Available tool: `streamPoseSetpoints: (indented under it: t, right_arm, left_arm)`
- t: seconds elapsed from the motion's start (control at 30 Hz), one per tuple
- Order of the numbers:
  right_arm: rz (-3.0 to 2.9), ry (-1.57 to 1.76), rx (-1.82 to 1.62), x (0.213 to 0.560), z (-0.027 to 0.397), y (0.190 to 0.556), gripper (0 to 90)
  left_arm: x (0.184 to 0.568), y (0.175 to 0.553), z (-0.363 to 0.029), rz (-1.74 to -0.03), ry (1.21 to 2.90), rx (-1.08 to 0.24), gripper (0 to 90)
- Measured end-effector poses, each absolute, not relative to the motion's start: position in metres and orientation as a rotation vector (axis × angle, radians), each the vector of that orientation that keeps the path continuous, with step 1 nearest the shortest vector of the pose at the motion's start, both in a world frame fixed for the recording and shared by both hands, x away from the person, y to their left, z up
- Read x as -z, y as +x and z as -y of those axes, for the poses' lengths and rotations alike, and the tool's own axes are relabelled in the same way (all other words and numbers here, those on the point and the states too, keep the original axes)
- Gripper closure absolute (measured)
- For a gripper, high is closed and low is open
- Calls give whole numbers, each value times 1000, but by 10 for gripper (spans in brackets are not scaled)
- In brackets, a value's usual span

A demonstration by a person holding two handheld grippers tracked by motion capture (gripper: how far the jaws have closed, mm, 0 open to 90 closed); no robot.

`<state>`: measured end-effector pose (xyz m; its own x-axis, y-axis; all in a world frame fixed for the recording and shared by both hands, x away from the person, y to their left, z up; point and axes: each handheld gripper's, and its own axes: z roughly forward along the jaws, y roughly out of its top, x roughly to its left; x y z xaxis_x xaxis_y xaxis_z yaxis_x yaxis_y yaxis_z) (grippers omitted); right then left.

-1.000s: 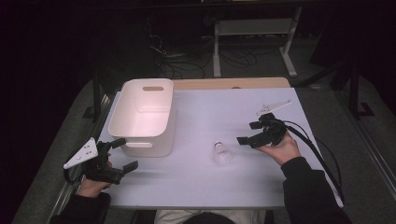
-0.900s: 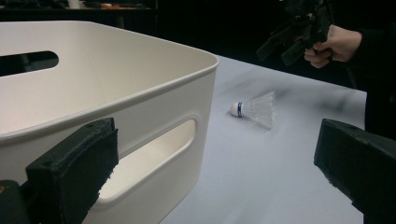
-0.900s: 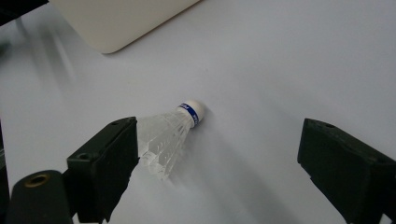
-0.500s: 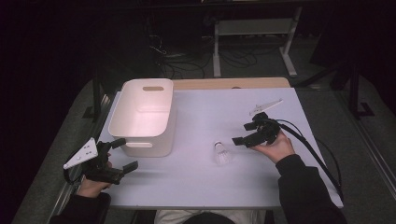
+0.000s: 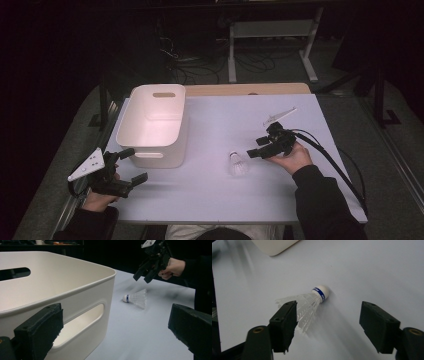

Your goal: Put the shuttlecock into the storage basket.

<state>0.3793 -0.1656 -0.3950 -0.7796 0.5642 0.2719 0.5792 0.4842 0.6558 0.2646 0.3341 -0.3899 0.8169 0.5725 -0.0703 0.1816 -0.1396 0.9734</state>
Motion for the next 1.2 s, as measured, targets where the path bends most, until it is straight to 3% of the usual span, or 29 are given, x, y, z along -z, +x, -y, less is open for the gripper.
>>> streamPoseSetpoints:
  t: [0.23,0.67,1.2]
  right_arm:
    - [2691,-1002,1149,400,164,381,427]
    - [2716,-978,1035,412,159,384,862]
    - [2704,-988,979,423,153,383,891]
  left_arm:
    - [390,264,-334,-590,1707,-377,0]
    - [390,264,-334,-588,1706,-379,0]
    - [390,263,-334,-588,1700,-375,0]
